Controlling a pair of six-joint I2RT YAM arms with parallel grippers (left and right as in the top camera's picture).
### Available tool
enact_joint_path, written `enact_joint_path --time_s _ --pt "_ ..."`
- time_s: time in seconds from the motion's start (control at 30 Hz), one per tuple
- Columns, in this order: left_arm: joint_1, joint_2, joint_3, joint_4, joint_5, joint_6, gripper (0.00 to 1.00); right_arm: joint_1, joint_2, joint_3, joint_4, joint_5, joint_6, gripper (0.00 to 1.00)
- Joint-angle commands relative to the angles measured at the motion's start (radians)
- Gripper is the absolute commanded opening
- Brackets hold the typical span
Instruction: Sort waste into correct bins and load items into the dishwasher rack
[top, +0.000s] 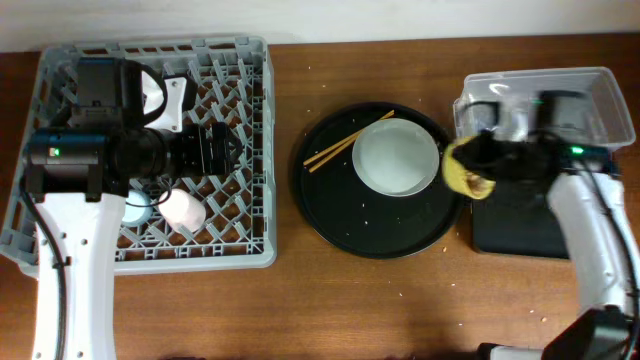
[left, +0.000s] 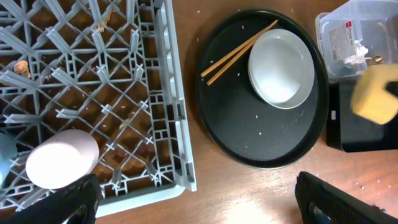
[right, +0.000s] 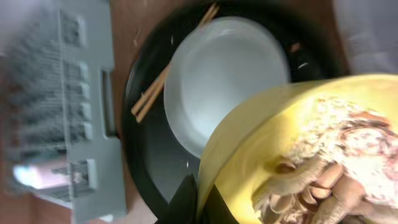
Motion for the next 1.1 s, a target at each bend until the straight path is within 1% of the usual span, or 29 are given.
enact_joint_path --time_s 0.0,0.03,0.07,0.13,0.2,0.27,0.43,0.47,0.5,0.53,0.57,0.6,0.63,0.7,0.73,0.77,0.8,0.83,0.87,0.9,0.93,0.97,1.0,1.03,1.07 --pt "-0.001 0.002 0.005 0.002 0.011 0.02 0.99 -0.224 -0.005 -0.094 0.065 -0.183 -0.045 0.04" --pt "-0.001 0.002 0.005 0.002 0.011 0.02 0.99 -0.293 -0.005 -0.141 0.114 -0.241 -0.045 0.04" --pt "-0.001 0.002 0.005 0.002 0.011 0.02 0.99 -0.381 -0.005 -0.215 0.216 -0.344 -0.045 0.04" --pt "-0.001 0.002 0.005 0.002 0.011 0.02 0.99 -0.496 -0.005 -0.349 0.418 -0.536 -0.045 0.04" --pt "-0.001 0.002 0.005 0.002 0.011 0.02 0.99 -0.558 -0.005 -0.435 0.598 -0.716 -0.046 0.04" --pt "-0.001 0.002 0.005 0.002 0.011 0.02 0.99 -0.556 -0.005 -0.436 0.678 -0.861 -0.045 0.04" --pt "-0.001 0.002 0.005 -0.001 0.011 0.02 0.99 -0.556 -0.005 -0.437 0.671 -0.9 -0.057 0.04" --pt "-0.001 0.002 0.005 -0.002 0.011 0.02 0.99 -0.557 -0.005 -0.441 0.67 -0.88 -0.056 0.04" --pt "-0.001 0.002 0.005 -0.002 0.011 0.02 0.99 -0.557 -0.005 -0.456 0.608 -0.726 -0.054 0.04" --pt "-0.001 0.002 0.005 -0.002 0.011 0.02 0.99 -0.562 -0.005 -0.488 0.569 -0.725 -0.054 0.04" --pt "-0.001 0.002 0.005 -0.003 0.011 0.02 0.99 -0.577 -0.005 -0.499 0.57 -0.757 -0.11 0.04" --pt "-0.001 0.002 0.005 -0.003 0.011 0.02 0.99 -0.595 -0.005 -0.499 0.57 -0.755 -0.104 0.04" --pt "-0.001 0.002 0.005 -0.003 0.011 0.02 0.99 -0.64 -0.005 -0.499 0.571 -0.901 -0.146 0.04" --pt "-0.001 0.002 0.005 -0.002 0.011 0.02 0.99 -0.683 -0.006 -0.499 0.539 -0.919 -0.164 0.04" --pt "-0.001 0.002 0.005 -0.002 0.011 0.02 0.99 -0.679 -0.007 -0.5 0.539 -0.856 -0.201 0.04" --pt "-0.001 0.002 0.005 -0.002 0.011 0.02 0.99 -0.679 -0.007 -0.5 0.541 -0.898 -0.164 0.04" --pt "-0.001 0.002 0.005 -0.002 0.011 0.02 0.99 -0.673 -0.007 -0.5 0.546 -0.842 -0.173 0.04" --pt "-0.001 0.002 0.005 -0.002 0.011 0.02 0.99 -0.671 -0.007 -0.5 0.551 -0.918 -0.146 0.04" --pt "-0.001 0.002 0.005 -0.002 0.011 0.02 0.99 -0.668 -0.007 -0.5 0.566 -0.845 -0.132 0.04" --pt "-0.001 0.002 0.005 -0.002 0.011 0.02 0.99 -0.66 -0.007 -0.5 0.569 -0.867 -0.07 0.04" --pt "-0.001 0.002 0.005 -0.002 0.011 0.02 0.99 -0.639 -0.007 -0.5 0.579 -0.718 -0.046 0.04" --pt "-0.001 0.002 0.005 -0.002 0.011 0.02 0.99 -0.629 -0.007 -0.5 0.58 -0.774 0.031 0.04" --pt "-0.001 0.002 0.005 -0.004 0.011 0.02 0.99 -0.615 -0.007 -0.5 0.64 -0.88 -0.051 0.04" --pt "-0.001 0.002 0.005 -0.006 0.011 0.02 0.99 -0.612 -0.007 -0.5 0.637 -0.699 0.089 0.04" --pt "-0.001 0.002 0.005 -0.006 0.011 0.02 0.99 -0.609 -0.007 -0.5 0.69 -0.903 0.063 0.04"
